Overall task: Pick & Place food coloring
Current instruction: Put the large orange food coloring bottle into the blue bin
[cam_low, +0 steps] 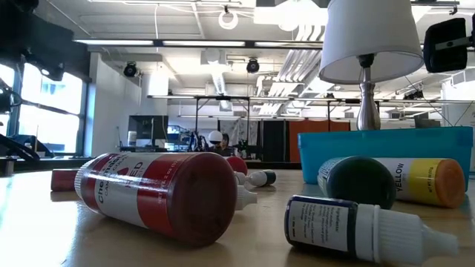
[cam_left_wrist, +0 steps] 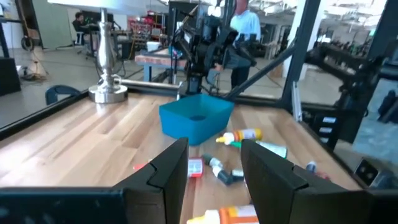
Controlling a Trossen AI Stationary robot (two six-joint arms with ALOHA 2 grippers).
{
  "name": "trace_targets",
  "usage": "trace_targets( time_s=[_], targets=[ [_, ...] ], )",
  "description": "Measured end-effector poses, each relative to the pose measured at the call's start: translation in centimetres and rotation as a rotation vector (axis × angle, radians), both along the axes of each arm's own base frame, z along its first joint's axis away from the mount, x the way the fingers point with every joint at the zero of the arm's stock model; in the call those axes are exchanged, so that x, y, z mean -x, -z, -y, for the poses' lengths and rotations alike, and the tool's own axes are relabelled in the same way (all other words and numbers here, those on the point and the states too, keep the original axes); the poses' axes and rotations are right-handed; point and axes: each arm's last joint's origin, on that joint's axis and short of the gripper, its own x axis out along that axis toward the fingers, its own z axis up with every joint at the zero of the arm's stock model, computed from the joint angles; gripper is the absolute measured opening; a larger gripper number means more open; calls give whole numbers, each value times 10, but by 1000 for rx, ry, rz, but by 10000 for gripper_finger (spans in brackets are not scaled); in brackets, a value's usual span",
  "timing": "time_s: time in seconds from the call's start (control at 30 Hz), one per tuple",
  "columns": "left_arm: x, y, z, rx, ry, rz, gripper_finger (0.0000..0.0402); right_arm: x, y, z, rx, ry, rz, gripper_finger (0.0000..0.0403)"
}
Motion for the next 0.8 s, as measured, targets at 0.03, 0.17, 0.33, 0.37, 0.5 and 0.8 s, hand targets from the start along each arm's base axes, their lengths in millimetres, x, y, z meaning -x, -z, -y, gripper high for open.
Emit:
trace_targets(
  time_s=[0.03,0.17,0.33,0.37,0.5,0.8],
  targets=[
    [0,0,0,1,-1,1,145,0,0,0,18,-1,20,133],
    [0,0,0,-34,-11,-5,145,0,0,0,75,5,86,133],
    [0,-1,0,-42,-5,-5,145,0,0,0,60,5,64,133],
    [0,-1,0,-44,-2,-6,145,0,0,0,52,5,56,133],
    [0,-1,0,-43,1,-5,145,0,-2,0,75,5,109,133],
    [0,-1,-2,-64,-66,-9,145,0,-7,0,154,1,275,133]
  ],
)
